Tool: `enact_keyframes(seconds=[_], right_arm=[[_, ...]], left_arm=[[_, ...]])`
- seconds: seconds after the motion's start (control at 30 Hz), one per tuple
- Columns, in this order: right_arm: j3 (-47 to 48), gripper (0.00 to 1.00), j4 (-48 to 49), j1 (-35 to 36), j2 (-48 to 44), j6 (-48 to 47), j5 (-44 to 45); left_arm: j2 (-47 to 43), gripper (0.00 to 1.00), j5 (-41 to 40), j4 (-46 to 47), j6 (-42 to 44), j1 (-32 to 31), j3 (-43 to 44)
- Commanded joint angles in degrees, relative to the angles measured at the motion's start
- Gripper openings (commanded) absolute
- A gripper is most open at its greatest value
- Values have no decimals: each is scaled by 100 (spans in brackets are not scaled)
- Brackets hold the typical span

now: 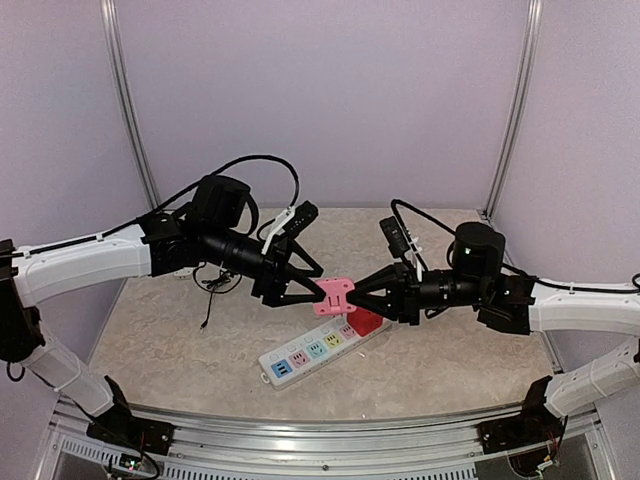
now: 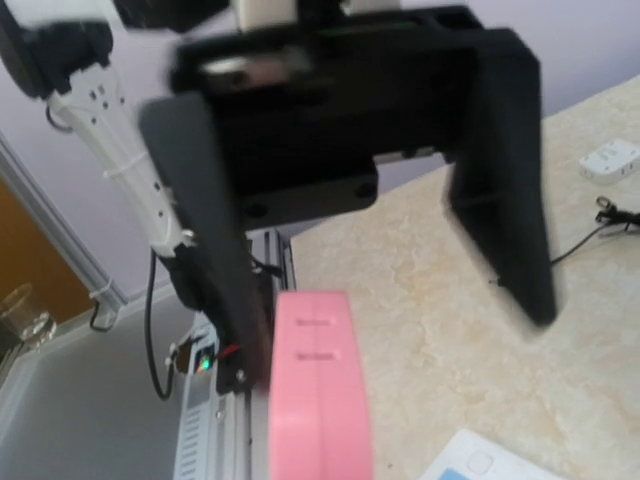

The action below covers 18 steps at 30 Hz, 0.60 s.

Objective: Pull the plug off the socket

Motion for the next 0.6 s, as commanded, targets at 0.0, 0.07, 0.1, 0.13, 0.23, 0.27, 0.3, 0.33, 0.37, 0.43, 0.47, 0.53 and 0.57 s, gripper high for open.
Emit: enact_keyframes(seconds=[0.0,0.07,0.1,0.13,0.23,0.27,0.3,0.33,0.37,0.43,0.47,0.53,0.57], right_arm=[[219,0,147,-47,-360,130,237],[236,0,214,-54,-428,193,318],[244,0,285,-59,-463,249,361],[239,0,434,-63,-480,317,404],[260,0,835,-75,-488,661,513],[262,0,1023,-75,-472,867,533],[269,0,1212,-75,-440,1028,533],[274,0,1393,-75,-395,1172,501],[285,0,1553,-75,-323,1318,459],[325,0,1843,-75,-173,1571,284],[324,0,1986,-73,-102,1690,211],[289,0,2311,-70,10,1934,121],[270,0,2465,-74,56,2031,86]], left_arm=[[-841,87,-334,1467,-747,453,-953],[-1172,96,-565,2233,-1057,609,-1486],[-1364,98,-763,2484,-1167,656,-1695],[-1463,99,-1002,2712,-1260,679,-1879],[-1719,99,-1756,3287,-1346,671,-2350],[-1775,99,-1935,3500,-1347,662,-2504],[-1805,99,-2124,3747,-1354,650,-2660],[-1838,99,-2208,4029,-1365,644,-2810],[-1851,99,-2240,4230,-1378,638,-2904],[-1833,99,-2206,4458,-1362,614,-2944],[-1793,99,-2154,4493,-1307,586,-2904],[-1667,99,-2105,4520,-1132,451,-2800],[-1570,99,-2120,4543,-1047,382,-2752]])
